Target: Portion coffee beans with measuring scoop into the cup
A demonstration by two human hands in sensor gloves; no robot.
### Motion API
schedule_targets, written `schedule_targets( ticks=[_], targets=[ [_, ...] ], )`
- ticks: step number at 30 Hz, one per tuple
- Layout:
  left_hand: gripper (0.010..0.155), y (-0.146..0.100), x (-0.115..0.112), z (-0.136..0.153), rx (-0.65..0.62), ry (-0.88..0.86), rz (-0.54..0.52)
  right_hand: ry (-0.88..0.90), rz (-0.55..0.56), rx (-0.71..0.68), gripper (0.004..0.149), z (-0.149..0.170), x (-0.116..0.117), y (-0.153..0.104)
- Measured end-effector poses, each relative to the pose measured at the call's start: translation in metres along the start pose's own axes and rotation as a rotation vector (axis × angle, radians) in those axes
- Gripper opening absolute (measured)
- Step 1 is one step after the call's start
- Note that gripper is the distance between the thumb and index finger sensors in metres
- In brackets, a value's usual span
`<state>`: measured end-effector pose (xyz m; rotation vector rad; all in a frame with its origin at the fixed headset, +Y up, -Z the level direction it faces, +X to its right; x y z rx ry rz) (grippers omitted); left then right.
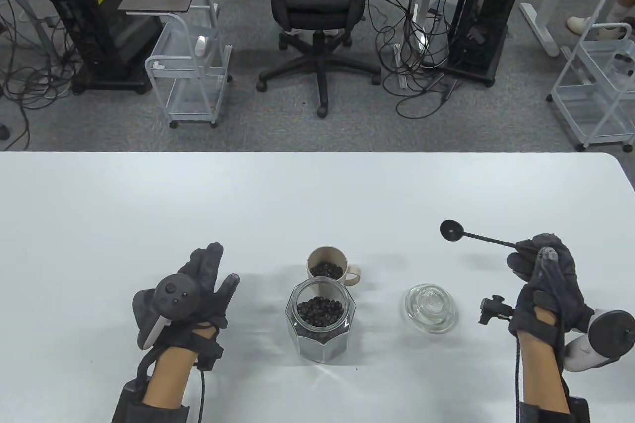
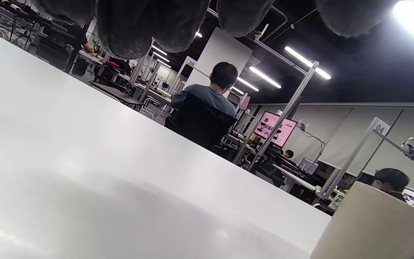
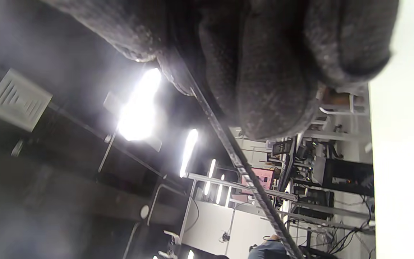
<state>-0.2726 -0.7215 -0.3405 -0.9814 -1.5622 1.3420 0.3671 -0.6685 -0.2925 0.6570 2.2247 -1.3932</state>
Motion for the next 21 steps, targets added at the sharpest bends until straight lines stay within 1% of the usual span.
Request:
schedule_targets(
  ticks=[2,5,8,11,14,21],
  targets=[
    [0.079,0.000,0.001,0.001,-0.002,0.002,-0.003,-0.083,-0.071,-0.068,0.043,-0.003,-0.001,0.005],
    [0.079,0.001,0.000,0.001,-0.001,-0.003,0.006,-0.200,-0.131,-0.175,0.043,-0.007,-0.004,0.007],
    [0.079,0.003,-0.005,0.001,0.002,0.004,0.020,-0.309,-0.190,-0.270,0.043,-0.010,-0.003,0.004],
    [0.079,0.003,-0.009,0.001,0.005,0.001,0.037,-0.410,-0.284,-0.323,0.043,-0.012,0.003,-0.004],
    [0.079,0.004,-0.011,0.001,0.007,0.009,0.050,-0.529,-0.374,-0.331,0.043,-0.013,0.010,-0.009],
    [0.080,0.002,-0.014,-0.003,-0.006,-0.008,0.058,-0.605,-0.432,-0.300,0.043,0.001,0.019,-0.019]
  ],
)
Point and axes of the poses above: the tracker on the back of each hand, its own z axis roughly to the little-finger side, its own y axis roughly from the wrist to the fingertips, x = y × z, the point moved 3 cm from there along y, roughly from the wrist to the fingertips, and after that the axes turned 9 degrees about y, right-handed, at the moved point
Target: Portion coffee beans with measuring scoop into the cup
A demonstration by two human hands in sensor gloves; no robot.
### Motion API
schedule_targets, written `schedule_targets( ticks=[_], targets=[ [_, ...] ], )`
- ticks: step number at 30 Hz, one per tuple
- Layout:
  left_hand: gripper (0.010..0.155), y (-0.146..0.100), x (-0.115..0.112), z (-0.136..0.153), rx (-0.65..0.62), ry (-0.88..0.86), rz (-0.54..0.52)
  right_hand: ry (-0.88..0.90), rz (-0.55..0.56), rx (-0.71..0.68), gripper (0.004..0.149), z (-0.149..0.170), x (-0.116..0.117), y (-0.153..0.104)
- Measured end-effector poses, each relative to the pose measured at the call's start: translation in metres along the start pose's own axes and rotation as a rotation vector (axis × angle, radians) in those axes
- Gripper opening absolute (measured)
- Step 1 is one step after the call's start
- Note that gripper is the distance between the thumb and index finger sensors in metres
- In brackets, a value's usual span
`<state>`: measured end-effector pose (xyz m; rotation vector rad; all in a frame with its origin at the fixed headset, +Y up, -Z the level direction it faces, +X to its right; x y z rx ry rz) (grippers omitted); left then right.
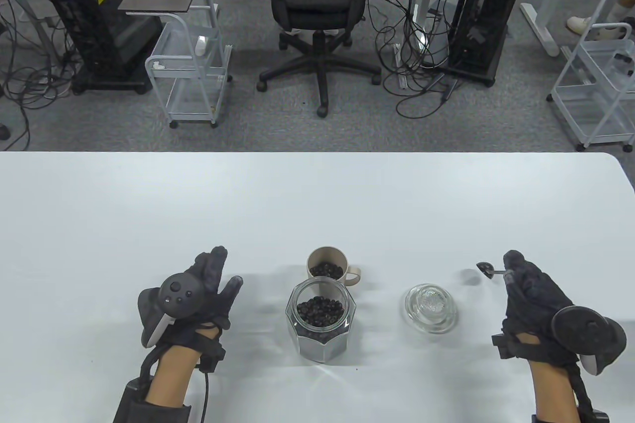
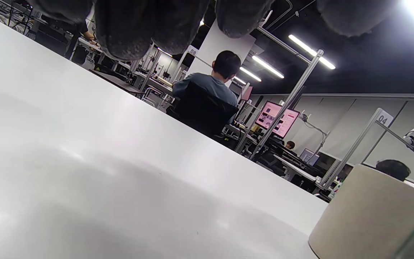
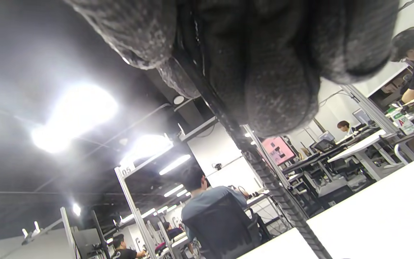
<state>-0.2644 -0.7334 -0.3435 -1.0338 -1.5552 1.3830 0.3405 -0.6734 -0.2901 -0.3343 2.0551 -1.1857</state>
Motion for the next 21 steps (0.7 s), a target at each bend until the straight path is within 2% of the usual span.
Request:
schedule_targets(
  ticks=[6,14,21],
  targets=[
    [0.080,-0.001,-0.002,-0.005,-0.014,-0.008,0.008,-0.010,-0.061,0.045,0.044,0.008,0.015,-0.004],
    [0.080,-0.003,-0.005,-0.010,-0.026,-0.021,0.035,-0.109,-0.204,0.090,0.046,0.012,0.033,-0.006],
    [0.081,-0.002,-0.007,-0.008,-0.013,-0.030,0.061,-0.338,-0.372,0.075,0.046,0.013,0.064,-0.010]
  ],
)
Point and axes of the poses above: the tracker on the back of each hand, its own z axis roughly to the little-finger side, its own y axis roughly from the wrist to the fingertips, x = y × z, the point moved 3 cm from there along y, roughly from the wrist to the fingertips, and after that the axes turned 9 degrees about y, right-handed, at the moved point
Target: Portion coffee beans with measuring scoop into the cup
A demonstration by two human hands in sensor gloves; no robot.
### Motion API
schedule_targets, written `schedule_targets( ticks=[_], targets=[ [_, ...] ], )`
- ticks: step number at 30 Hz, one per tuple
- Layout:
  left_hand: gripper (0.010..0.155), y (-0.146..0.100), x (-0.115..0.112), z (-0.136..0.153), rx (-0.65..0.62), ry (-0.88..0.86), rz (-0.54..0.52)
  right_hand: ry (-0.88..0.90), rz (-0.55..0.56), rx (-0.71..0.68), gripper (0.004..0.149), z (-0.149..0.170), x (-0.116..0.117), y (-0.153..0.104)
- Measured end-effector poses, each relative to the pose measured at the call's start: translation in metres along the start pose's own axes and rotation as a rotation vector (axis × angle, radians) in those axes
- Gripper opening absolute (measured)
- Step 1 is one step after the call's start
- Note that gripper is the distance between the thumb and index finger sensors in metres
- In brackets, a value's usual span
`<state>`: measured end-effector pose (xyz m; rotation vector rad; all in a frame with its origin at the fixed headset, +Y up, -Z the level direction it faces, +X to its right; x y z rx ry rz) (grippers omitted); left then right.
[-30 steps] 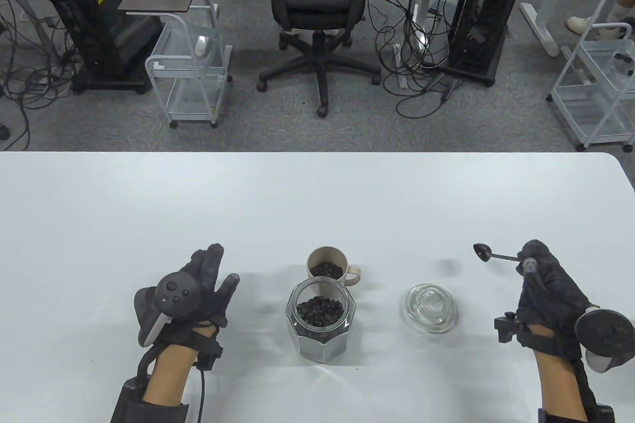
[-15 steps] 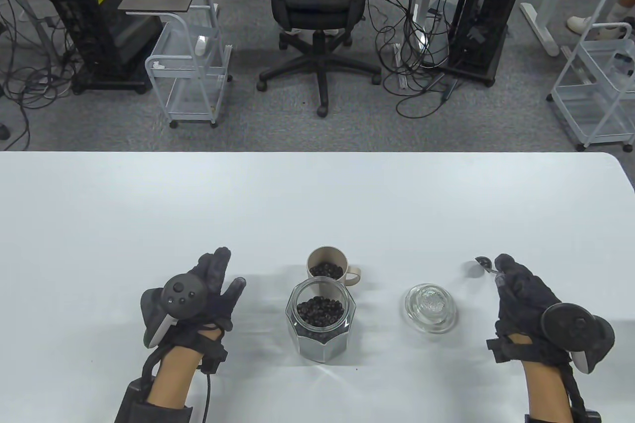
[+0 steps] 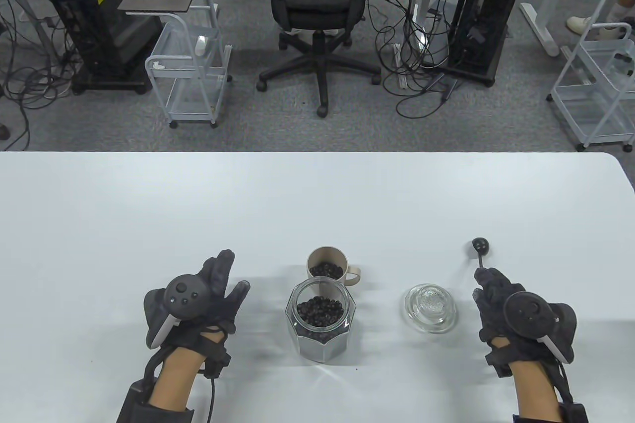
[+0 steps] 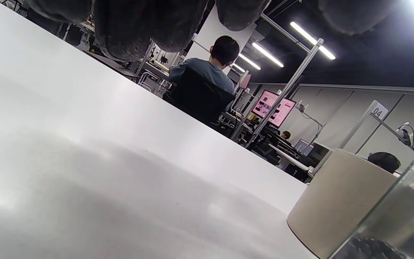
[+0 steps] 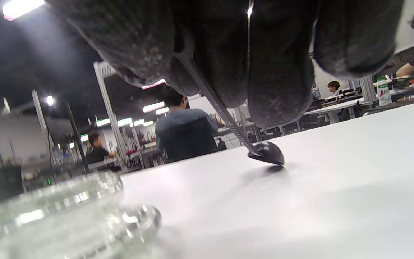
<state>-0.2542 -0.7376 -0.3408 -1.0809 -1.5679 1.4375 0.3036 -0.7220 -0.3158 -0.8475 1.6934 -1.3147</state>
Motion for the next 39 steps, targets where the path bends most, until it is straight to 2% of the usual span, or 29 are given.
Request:
schedule_targets(
  ticks=[3,8,13,23,39],
  targets=[
    [0.081,-0.001,0.001,0.000,0.003,0.001,0.002,-0.131,-0.071,-0.009,0.046,-0.004,0.013,0.004],
    [0.081,-0.001,0.001,0.000,0.000,-0.001,0.007,-0.211,-0.204,0.070,0.046,0.005,0.033,0.005],
    [0.081,-0.002,0.004,-0.001,-0.009,0.009,-0.007,-0.309,-0.282,0.085,0.049,0.011,0.048,0.005],
    [0.081,-0.002,0.003,-0.002,-0.012,0.000,-0.007,-0.365,-0.301,0.106,0.051,0.011,0.058,0.005],
    [0.081,-0.003,0.005,-0.004,-0.017,0.007,-0.018,-0.317,-0.330,0.215,0.054,0.014,0.059,0.002]
  ],
)
Point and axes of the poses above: the tracker on the back of each hand, its own z axis roughly to the little-finger side, its own y axis roughly from the wrist to the fingertips, x = y × z, the point moved 3 cm from there along y, roughly from the wrist to the fingertips, and after that the axes turned 9 degrees about y, right-handed, at the moved point
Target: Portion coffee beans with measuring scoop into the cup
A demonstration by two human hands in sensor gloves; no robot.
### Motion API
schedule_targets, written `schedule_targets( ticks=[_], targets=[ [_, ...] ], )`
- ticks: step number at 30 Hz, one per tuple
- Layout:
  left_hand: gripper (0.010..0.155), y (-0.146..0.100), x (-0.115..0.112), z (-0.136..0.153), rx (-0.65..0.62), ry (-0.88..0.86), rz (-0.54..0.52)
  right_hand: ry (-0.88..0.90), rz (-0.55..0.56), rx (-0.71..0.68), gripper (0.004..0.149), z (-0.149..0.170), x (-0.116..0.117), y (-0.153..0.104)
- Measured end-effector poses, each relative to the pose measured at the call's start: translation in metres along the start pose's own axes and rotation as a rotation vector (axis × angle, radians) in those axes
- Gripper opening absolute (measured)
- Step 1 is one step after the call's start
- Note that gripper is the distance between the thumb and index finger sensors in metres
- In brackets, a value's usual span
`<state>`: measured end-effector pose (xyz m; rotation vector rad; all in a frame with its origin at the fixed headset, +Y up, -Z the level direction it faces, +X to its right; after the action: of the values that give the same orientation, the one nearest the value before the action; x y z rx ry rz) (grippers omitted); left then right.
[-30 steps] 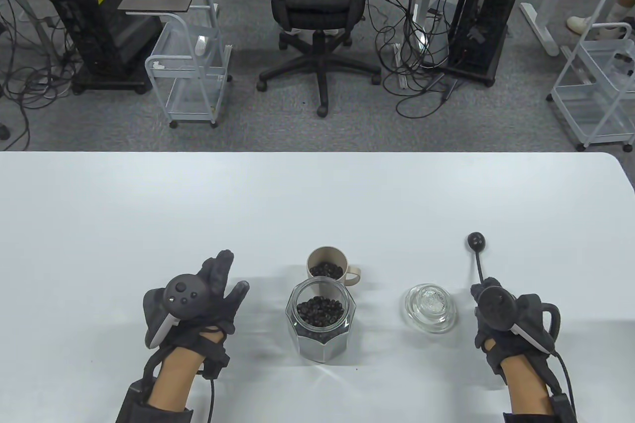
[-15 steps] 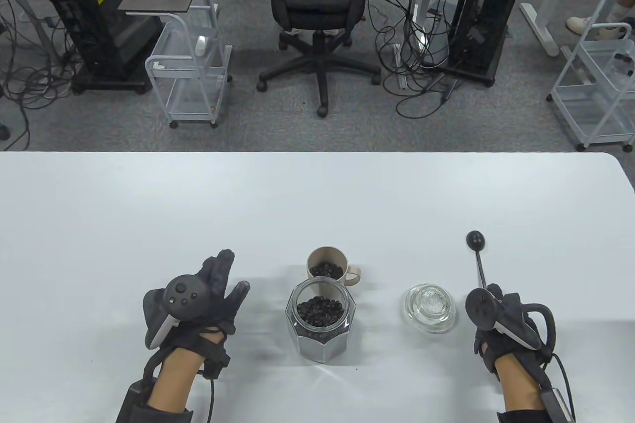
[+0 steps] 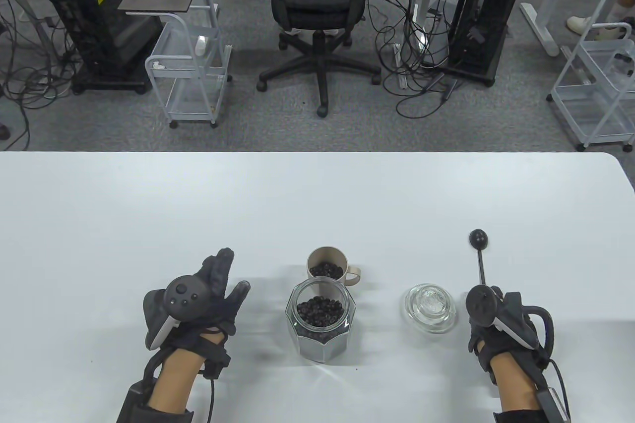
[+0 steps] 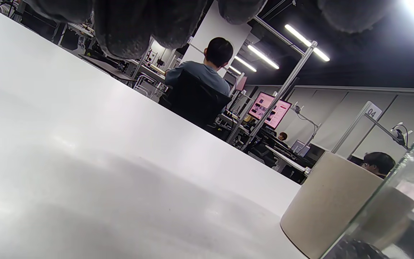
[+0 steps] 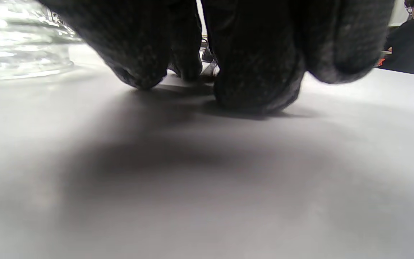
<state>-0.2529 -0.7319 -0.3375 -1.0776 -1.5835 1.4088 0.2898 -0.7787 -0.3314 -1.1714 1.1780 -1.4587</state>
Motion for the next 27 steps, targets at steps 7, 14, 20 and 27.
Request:
schedule_targets(
  ticks=[7,14,20,27],
  targets=[
    [0.081,0.000,0.001,-0.001,0.000,0.022,-0.003,0.027,-0.023,0.020,0.057,-0.001,-0.002,0.000],
    [0.081,0.000,0.000,-0.001,0.003,0.024,-0.001,0.080,0.019,0.047,0.059,-0.006,-0.019,-0.007],
    [0.081,0.000,0.000,-0.001,0.005,0.030,0.002,0.158,0.097,0.043,0.059,-0.009,-0.038,-0.017],
    [0.081,0.000,-0.001,-0.002,0.009,0.033,0.006,0.186,0.241,-0.055,0.058,-0.026,-0.057,-0.029]
  ],
)
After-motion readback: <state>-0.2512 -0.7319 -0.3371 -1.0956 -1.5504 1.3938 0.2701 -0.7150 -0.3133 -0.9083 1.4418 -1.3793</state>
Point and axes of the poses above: the tracker on the back of each hand, its own z axis roughly to the little-finger side, its own y axis roughly from the wrist to the fingertips, x = y × z, the point moved 3 cm from there along y, roughly from the wrist to the fingertips, and after that the axes turned 9 degrees about y, right-handed, at the moved point
